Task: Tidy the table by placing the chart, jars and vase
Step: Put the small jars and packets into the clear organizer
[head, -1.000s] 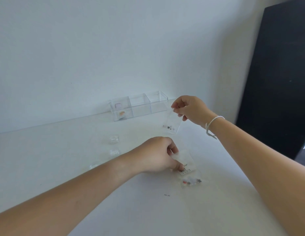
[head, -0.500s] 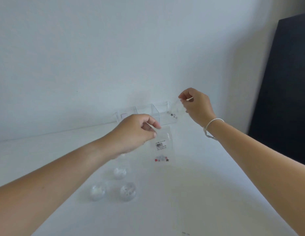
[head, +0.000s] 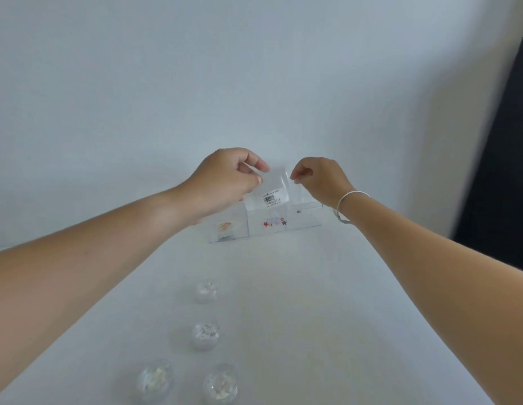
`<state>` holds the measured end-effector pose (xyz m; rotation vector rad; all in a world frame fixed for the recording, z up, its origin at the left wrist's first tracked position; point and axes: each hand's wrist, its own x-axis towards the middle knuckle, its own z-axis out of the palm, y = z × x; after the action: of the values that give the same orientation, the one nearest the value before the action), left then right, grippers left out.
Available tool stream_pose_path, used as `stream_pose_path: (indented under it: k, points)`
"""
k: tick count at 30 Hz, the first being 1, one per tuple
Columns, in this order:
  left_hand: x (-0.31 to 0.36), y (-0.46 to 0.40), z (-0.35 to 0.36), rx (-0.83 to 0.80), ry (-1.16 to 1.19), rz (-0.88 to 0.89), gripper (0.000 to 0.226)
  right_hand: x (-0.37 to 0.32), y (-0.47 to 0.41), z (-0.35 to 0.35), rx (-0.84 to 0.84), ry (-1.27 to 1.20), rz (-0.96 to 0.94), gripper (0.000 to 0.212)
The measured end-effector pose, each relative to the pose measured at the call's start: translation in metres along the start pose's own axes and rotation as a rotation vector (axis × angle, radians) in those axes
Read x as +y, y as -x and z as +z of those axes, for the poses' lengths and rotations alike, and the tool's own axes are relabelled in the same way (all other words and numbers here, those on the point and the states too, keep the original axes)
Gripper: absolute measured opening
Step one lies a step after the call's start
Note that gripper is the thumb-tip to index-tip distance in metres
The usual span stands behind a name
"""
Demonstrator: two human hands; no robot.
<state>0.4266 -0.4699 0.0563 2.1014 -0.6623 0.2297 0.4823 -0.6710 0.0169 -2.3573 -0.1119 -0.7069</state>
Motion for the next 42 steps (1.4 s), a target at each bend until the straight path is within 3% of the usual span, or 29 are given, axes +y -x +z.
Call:
stream_pose_path:
  k: [4,9,15,22,25,28,32,42]
  points:
    - [-0.001,-0.021,0.005,0.046,-0.002,0.022,0.020,0.005,0.006,0.008,-0.041,0.047,0.002,0.025]
    - [-0.001,-0.052,0.017,0.097,-0.021,0.031,0.022,0.014,0.025,0.002,0.218,-0.065,0.011,0.030]
    - [-0.002,-0.090,0.038,0.174,0.048,-0.007,0.026,0.033,0.056,-0.005,0.259,-0.093,0.097,0.025]
    - [-0.024,-0.104,0.066,0.178,-0.027,-0.084,0.028,0.045,0.077,-0.010,0.154,0.041,0.156,0.025]
    - [-0.034,-0.104,0.076,0.120,-0.123,-0.116,0.031,0.046,0.079,-0.010,0.044,0.240,0.224,0.025]
    - [-0.043,-0.103,0.081,0.023,-0.317,-0.160,0.034,0.044,0.084,-0.008,-0.085,0.417,0.237,0.027]
    - [-0.047,-0.098,0.081,-0.035,-0.582,-0.145,0.042,0.041,0.086,-0.006,-0.134,0.470,0.215,0.032]
    - [-0.053,-0.035,0.030,0.098,-0.393,-0.030,0.034,0.038,0.098,-0.010,-0.173,0.477,0.206,0.038]
